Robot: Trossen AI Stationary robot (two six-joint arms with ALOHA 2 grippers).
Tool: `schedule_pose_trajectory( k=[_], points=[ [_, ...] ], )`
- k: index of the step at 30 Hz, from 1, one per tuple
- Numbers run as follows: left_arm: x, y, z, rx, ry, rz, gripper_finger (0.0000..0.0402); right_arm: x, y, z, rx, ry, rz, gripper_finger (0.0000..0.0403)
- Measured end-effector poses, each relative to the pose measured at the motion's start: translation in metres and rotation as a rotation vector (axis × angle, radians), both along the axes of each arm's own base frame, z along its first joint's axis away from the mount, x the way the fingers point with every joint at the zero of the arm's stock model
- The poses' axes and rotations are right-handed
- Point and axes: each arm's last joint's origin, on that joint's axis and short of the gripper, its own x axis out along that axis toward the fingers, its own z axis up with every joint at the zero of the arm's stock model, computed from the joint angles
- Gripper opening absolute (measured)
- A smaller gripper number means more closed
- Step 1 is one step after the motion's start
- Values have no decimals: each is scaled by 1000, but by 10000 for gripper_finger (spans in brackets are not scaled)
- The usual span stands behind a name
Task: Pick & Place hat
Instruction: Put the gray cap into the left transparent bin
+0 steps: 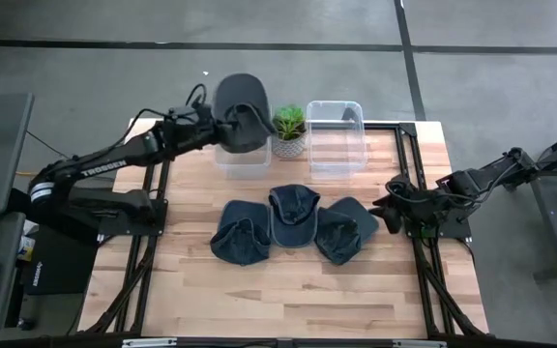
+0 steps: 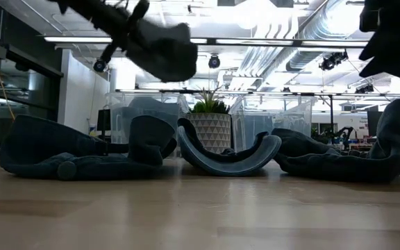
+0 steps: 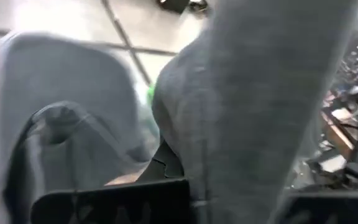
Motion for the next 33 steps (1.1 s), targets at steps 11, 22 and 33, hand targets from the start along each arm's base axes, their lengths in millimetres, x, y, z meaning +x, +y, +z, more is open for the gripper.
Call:
schedule_pose_trajectory(
  k=[11, 22, 33],
  points=[
    [-27, 47, -17, -58, -9, -123, 0, 2, -1, 3, -22, -47, -51, 181],
    [-30, 76, -40, -107, 31, -322, 0, 2, -3, 3, -36, -75, -138, 181],
    [-22, 87, -59, -155, 86, -328, 0, 1, -4, 2, -4, -71, -171, 181]
  ],
)
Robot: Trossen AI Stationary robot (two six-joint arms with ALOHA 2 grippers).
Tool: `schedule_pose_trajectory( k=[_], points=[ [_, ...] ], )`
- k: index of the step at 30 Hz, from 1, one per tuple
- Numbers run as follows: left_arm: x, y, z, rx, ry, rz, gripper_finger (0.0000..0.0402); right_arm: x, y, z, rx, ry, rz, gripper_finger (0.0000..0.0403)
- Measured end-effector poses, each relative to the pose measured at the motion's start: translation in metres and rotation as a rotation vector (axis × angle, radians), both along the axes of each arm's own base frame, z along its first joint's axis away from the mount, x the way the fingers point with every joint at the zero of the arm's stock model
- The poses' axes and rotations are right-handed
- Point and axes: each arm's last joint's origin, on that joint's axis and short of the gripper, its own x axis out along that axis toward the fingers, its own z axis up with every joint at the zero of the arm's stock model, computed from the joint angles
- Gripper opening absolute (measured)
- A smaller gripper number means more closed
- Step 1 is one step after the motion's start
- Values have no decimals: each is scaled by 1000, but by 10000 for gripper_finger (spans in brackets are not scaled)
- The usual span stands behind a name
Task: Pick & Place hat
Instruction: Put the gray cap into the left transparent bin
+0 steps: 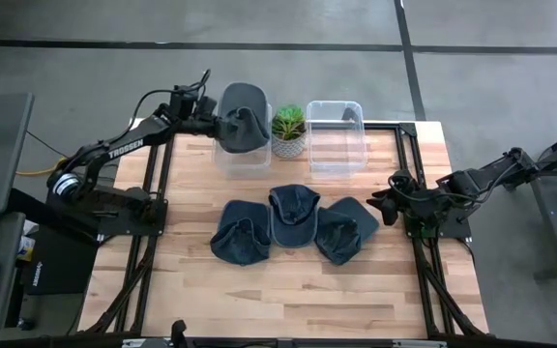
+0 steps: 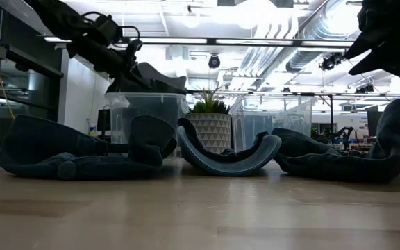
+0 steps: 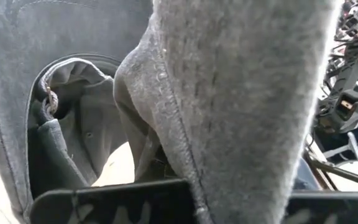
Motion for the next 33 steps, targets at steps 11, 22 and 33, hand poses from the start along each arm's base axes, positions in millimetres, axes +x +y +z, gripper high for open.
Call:
schedule_pose_trajectory(
  k=[11, 22, 33],
  points=[
    [-3, -2, -11, -7, 118, 13, 7, 1, -2, 0, 7, 3, -15, 181],
    [-2, 1, -8, 86, 122, 11, 151, 0, -7, -3, 33, 53, -20, 181],
    [-5, -1, -2, 110, 121, 40, 217, 1, -10, -3, 34, 60, -25, 181]
  ],
)
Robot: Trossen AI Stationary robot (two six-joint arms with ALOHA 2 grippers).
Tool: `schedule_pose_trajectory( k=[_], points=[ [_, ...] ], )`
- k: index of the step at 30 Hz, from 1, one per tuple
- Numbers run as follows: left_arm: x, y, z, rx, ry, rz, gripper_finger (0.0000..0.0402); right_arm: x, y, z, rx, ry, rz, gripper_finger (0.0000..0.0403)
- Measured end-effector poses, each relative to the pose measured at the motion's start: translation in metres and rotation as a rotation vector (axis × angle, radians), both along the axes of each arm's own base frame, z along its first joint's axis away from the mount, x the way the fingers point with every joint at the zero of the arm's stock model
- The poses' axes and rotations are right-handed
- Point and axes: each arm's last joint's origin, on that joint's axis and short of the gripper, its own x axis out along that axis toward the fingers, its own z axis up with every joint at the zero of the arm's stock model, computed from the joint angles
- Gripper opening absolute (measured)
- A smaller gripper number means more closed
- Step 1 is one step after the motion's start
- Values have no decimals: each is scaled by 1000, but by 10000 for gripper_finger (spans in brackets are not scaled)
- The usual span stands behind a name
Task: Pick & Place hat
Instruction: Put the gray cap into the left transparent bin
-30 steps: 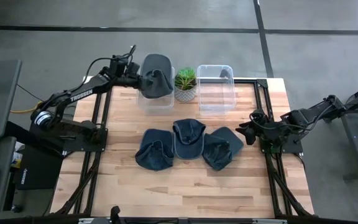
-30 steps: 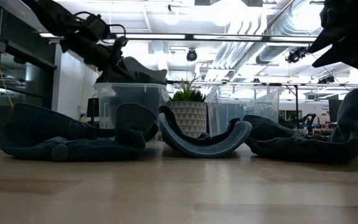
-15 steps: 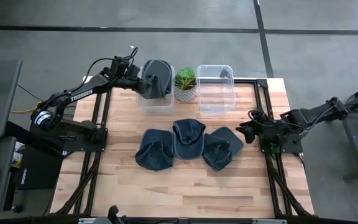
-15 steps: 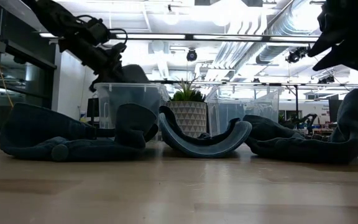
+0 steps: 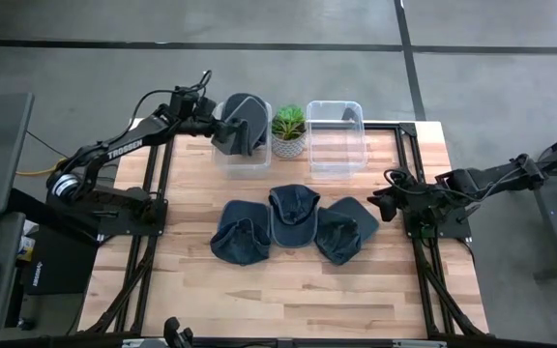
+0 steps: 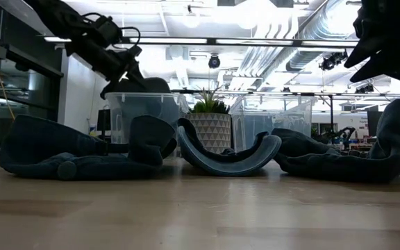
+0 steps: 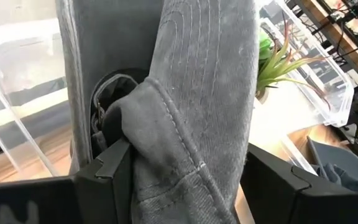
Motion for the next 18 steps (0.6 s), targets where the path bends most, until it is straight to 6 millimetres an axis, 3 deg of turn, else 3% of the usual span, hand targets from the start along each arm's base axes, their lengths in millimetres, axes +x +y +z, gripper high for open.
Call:
schedule_pose_trajectory(
  k=[9, 18],
  points=[
    [-1, 0, 4, 23, 6, 30, 217, 0, 0, 0, -6, 0, -1, 181],
    [1, 6, 39, 202, 64, 23, 217, -1, 0, -1, -13, 8, -5, 181]
  ],
)
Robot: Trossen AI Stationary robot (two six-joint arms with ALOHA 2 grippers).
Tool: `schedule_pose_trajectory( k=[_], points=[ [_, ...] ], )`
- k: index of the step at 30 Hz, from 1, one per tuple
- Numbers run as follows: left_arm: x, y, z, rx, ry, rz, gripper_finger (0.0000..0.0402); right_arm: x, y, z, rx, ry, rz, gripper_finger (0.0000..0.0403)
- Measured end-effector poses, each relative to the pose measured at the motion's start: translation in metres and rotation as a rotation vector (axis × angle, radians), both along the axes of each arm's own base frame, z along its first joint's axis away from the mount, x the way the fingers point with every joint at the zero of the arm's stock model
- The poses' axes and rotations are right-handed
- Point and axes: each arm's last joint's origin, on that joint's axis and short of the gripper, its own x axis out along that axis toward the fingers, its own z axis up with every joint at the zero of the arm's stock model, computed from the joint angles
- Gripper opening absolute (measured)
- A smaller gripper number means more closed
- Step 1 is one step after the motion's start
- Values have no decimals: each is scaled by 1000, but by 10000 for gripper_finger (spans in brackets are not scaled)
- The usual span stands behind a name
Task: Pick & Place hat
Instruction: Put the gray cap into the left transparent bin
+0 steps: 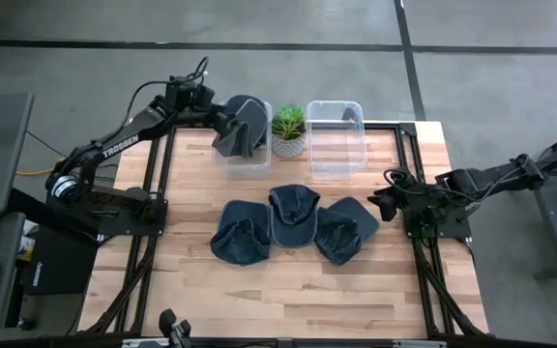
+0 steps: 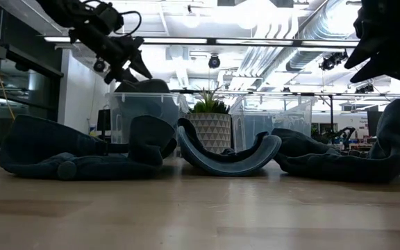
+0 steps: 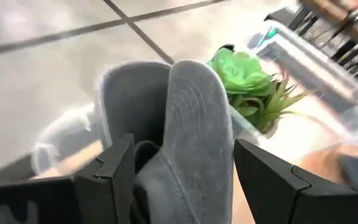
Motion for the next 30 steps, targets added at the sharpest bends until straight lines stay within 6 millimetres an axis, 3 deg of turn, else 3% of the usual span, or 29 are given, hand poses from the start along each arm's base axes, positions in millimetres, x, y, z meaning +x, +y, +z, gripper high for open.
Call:
schedule_pose_trajectory(
  k=[7, 14, 22, 30],
  points=[
    [0, -4, 2, 104, 104, -174, 218, 0, 0, 0, -5, 7, -2, 181],
    [20, -21, 3, 273, 185, -327, 218, -2, -1, -2, -10, 23, -3, 181],
    [43, -39, -3, 470, 474, -167, 218, -2, -1, -2, -10, 23, -3, 181],
    [48, -42, -3, 496, 492, -153, 218, -2, -1, -2, -14, 26, -6, 181]
  ],
)
